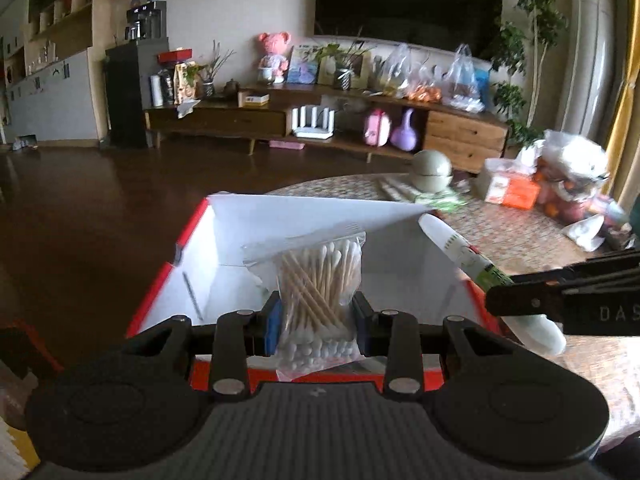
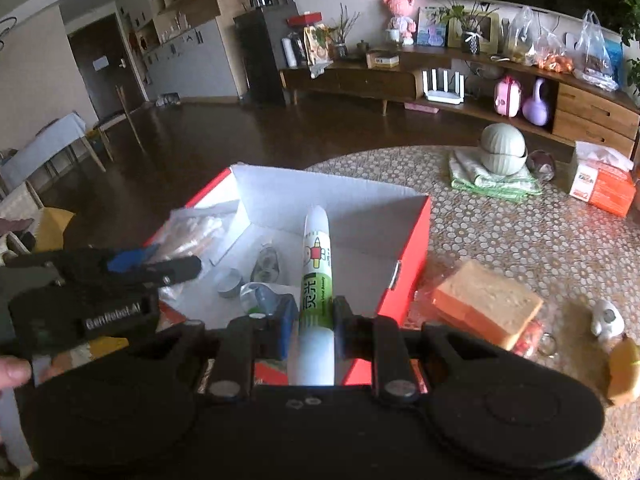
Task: Organize objects
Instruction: 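Lift and carry the swab bag and white tube with both tools over the red box, then open both tools to drop the swab bag and white tube into the box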
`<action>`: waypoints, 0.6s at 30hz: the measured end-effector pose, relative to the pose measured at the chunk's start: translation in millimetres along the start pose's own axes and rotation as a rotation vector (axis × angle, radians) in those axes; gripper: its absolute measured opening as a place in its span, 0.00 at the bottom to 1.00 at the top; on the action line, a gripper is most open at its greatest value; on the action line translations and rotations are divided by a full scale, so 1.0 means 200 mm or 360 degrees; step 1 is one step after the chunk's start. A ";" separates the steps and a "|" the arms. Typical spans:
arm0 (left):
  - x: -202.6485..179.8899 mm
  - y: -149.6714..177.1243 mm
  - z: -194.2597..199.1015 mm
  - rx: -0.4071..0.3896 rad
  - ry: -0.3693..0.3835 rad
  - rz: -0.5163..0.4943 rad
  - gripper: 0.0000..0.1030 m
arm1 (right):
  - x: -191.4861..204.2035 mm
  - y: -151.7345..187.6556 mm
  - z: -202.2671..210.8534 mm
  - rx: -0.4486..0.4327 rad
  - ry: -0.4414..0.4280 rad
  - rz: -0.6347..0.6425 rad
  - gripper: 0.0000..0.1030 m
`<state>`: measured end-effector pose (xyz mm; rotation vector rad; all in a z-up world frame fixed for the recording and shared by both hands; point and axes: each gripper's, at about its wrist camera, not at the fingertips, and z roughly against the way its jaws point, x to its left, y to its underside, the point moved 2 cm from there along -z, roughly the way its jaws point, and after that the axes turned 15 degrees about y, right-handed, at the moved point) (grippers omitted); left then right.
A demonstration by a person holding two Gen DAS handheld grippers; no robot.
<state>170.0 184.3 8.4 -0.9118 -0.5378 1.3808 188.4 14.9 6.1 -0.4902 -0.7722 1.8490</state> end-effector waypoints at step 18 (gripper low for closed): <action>0.27 -0.04 -0.51 0.0496 -0.0084 -0.0009 0.34 | 0.15 0.04 -0.33 0.0145 0.0071 0.0225 0.12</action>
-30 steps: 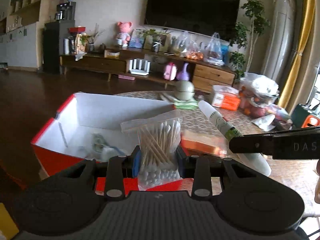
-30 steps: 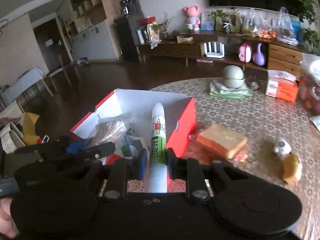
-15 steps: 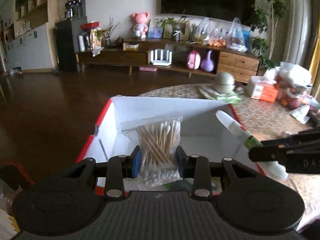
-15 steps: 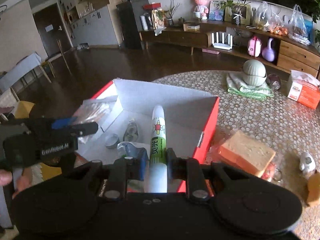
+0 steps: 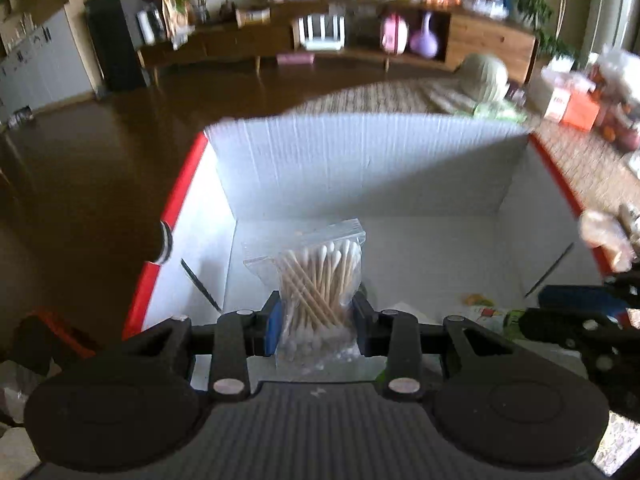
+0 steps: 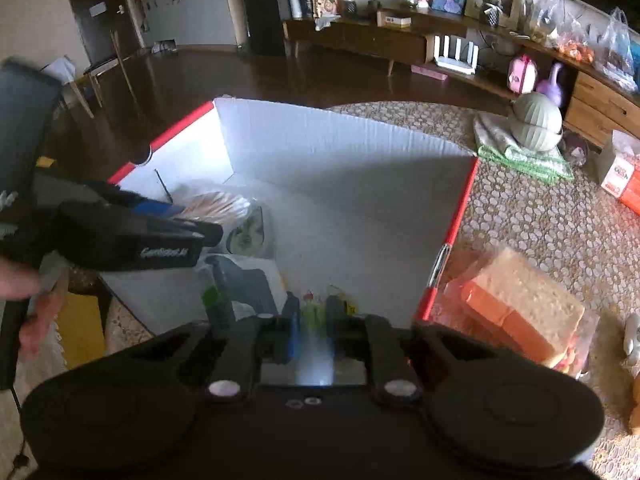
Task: Organize objects
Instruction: 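Open both tools to drop the swab bag and white tube into the box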
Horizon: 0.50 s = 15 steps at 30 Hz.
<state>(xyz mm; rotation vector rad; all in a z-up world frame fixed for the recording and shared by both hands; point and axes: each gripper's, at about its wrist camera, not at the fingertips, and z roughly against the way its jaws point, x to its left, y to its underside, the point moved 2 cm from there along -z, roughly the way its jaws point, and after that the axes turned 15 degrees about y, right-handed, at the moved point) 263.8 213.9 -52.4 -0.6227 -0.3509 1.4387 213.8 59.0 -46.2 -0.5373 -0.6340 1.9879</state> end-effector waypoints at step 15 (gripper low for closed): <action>0.00 0.00 -0.11 0.0137 -0.0040 0.0013 0.68 | -0.03 0.02 0.10 -0.0042 -0.0120 0.0015 0.44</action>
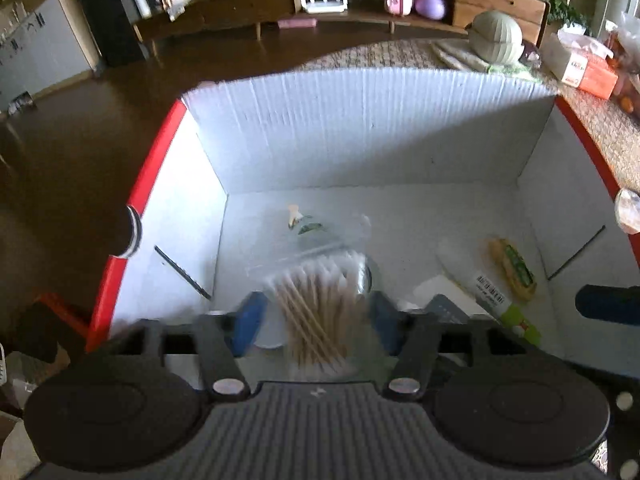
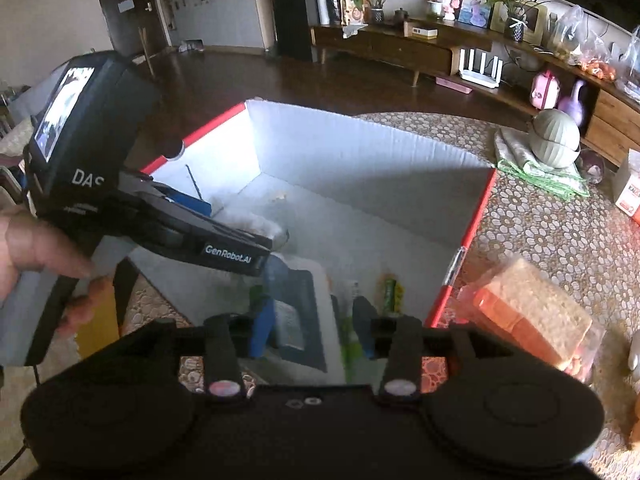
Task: Organize objects
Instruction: 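Open both tools to drop the swab bag and white tube into the box, then withdraw both open tools from the box back over the table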
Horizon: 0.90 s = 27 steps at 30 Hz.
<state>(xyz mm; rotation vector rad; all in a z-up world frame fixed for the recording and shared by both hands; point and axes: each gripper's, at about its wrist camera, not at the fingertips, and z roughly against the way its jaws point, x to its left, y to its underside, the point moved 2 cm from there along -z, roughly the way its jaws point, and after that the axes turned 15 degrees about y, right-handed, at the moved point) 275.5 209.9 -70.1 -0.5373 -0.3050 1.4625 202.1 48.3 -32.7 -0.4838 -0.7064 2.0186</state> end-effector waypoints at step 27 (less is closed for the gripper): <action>-0.27 0.19 0.60 -0.0410 0.0111 0.0003 0.71 | -0.22 0.14 0.54 -0.0211 -0.0097 -0.0142 0.56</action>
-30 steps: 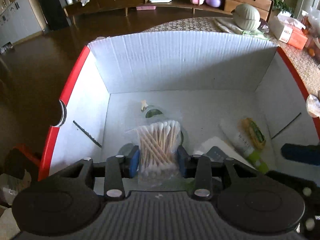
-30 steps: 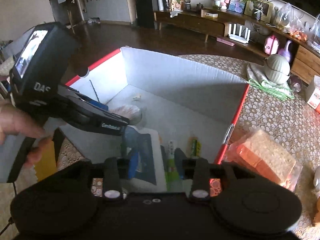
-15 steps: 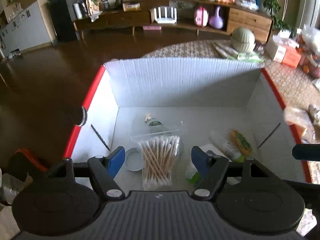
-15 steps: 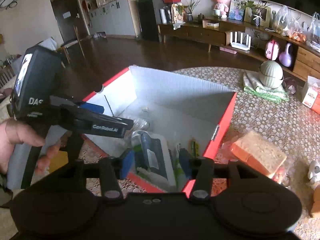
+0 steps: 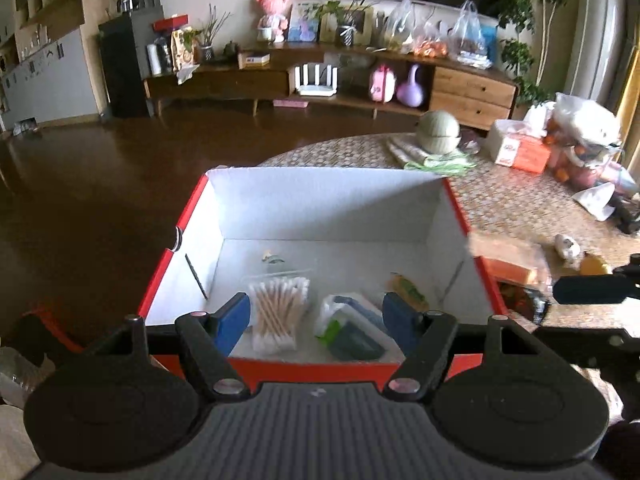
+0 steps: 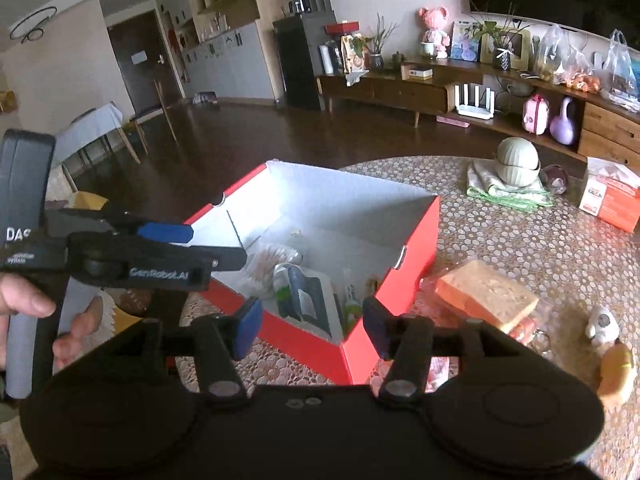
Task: Organize objects
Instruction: 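Withdraw both open tools from the box back over the table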
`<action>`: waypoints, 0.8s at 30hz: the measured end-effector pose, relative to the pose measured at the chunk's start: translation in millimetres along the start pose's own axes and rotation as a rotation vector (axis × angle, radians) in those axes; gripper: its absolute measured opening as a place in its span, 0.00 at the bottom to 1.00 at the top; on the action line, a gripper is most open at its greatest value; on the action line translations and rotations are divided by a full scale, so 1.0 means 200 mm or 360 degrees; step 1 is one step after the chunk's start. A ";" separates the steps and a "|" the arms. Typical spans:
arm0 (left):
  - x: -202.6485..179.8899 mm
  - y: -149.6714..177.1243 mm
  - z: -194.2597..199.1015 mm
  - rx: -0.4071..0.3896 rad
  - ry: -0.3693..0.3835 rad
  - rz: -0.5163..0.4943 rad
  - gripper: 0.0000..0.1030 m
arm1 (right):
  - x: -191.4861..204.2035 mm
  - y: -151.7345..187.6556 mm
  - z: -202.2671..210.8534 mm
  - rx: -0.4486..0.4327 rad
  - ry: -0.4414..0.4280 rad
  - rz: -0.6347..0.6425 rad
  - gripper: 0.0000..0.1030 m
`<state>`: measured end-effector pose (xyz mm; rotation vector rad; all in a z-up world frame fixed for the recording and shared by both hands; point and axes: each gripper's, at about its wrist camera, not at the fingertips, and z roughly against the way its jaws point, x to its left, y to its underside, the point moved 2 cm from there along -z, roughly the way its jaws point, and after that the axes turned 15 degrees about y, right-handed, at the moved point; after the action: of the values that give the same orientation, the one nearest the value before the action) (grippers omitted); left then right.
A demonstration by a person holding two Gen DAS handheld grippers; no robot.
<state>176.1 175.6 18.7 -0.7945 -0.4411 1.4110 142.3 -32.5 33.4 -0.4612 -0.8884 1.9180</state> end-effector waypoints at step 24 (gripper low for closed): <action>-0.51 0.20 0.18 -0.0141 0.0187 -0.0041 0.94 | -0.44 0.32 0.35 -0.0121 0.0111 -0.0192 0.94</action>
<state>109.1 83.3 32.4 -0.9355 -0.4238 1.3203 101.8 -155.3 29.3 -0.5052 -0.9250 1.7534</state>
